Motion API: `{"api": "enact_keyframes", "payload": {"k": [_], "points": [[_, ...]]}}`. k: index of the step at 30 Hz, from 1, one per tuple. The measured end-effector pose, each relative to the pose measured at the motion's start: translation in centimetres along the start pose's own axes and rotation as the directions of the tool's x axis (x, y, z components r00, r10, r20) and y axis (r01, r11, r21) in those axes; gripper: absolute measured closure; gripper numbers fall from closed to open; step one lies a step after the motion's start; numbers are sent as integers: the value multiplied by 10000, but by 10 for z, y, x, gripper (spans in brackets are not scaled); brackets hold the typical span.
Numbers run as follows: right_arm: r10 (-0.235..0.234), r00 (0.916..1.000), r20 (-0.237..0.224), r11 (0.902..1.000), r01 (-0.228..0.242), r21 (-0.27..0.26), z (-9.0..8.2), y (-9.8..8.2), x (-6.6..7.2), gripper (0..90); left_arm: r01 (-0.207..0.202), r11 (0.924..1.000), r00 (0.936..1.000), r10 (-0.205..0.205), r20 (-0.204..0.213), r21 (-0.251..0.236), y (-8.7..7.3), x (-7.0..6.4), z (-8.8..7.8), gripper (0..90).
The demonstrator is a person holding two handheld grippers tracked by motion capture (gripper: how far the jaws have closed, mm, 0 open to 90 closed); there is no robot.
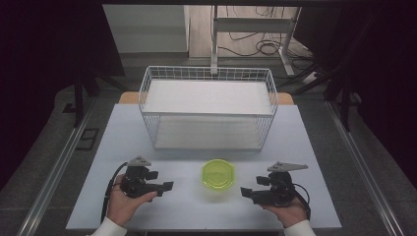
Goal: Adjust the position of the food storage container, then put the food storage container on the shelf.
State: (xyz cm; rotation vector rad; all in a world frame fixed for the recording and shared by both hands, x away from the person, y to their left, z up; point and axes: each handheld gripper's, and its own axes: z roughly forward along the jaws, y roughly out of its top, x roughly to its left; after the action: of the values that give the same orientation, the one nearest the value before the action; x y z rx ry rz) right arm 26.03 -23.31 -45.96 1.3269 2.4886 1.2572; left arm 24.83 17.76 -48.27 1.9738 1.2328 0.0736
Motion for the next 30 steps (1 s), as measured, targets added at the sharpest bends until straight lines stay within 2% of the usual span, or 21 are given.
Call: {"api": "enact_keyframes", "payload": {"k": [2,5,9,15,16,18,19,22,29,30], "points": [[20,10000,-4,10000,-20,15,0,0,-1,191,35,10000,10000,-35,40,-18,0,-1,0,240],[210,9998,19,9998,-209,-63,-1,0,-1,191,-140,9999,9999,140,15,-70,3,-7,-2,239],[368,9993,-96,9988,-371,-311,-4,3,-2,202,-189,9997,9990,195,407,-169,8,-16,-1,237],[645,9976,-244,9969,-655,-427,-1,11,-10,233,213,9993,9949,-183,987,-296,16,-20,3,239],[712,9972,-250,9965,-722,-412,0,12,-11,235,346,9990,9932,-311,1125,-292,18,-19,4,241],[891,9954,-343,9951,-904,-392,4,15,-14,243,847,9961,9825,-797,1686,-228,21,-15,8,244],[947,9947,-399,9946,-963,-393,6,17,-16,248,998,9948,9792,-943,1797,-218,23,-14,9,249],[1097,9925,-533,9930,-1119,-389,10,20,-18,264,1221,9924,9764,-1170,1814,-172,28,-13,13,255],[1308,9892,-661,9903,-1335,-377,22,32,-24,295,1653,9862,9624,-1627,2176,62,39,-13,32,267],[1360,9884,-678,9898,-1385,-337,23,33,-25,301,1764,9842,9576,-1750,2287,145,41,-13,35,270]]}}
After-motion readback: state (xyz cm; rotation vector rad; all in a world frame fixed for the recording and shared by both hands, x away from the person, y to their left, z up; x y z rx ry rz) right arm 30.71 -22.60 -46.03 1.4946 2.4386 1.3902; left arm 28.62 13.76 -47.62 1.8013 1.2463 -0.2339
